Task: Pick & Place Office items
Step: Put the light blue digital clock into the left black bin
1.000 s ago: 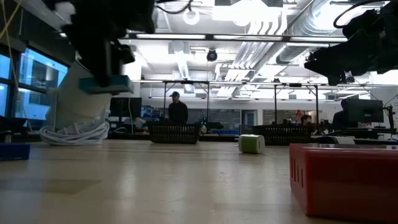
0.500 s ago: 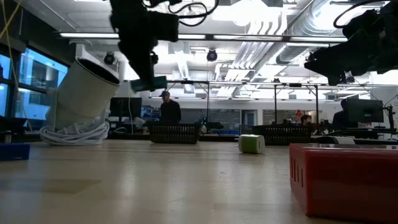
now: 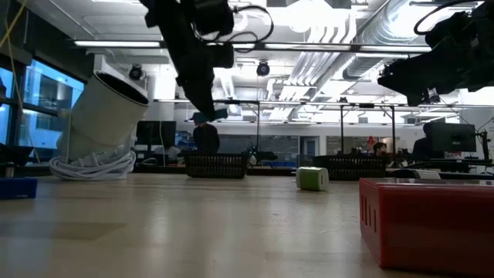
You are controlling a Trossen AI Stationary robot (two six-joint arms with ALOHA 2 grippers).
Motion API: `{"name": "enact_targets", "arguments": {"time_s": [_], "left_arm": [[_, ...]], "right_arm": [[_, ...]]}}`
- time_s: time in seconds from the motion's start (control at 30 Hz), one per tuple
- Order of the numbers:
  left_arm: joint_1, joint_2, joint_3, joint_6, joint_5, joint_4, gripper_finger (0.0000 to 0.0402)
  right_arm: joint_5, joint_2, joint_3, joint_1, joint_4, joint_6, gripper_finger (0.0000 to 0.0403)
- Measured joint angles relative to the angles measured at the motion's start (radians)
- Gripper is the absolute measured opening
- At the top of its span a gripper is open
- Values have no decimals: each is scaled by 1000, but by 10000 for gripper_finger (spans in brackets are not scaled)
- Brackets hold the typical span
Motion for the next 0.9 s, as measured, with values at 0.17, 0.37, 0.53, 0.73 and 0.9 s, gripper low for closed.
{"name": "enact_targets", "arguments": {"time_s": [0.17,0.37,0.53,0.73,0.9], "left_arm": [[76,60,30,92,33,18,163],[143,115,93,237,41,11,163],[186,137,135,323,47,-22,163],[245,161,155,394,53,-66,163],[304,182,158,460,99,-50,163]], "right_arm": [[0,0,0,0,2,0,194],[0,0,0,0,4,0,194],[0,0,0,0,5,0,194],[1,0,0,0,5,0,194],[0,0,0,0,6,0,194]]}}
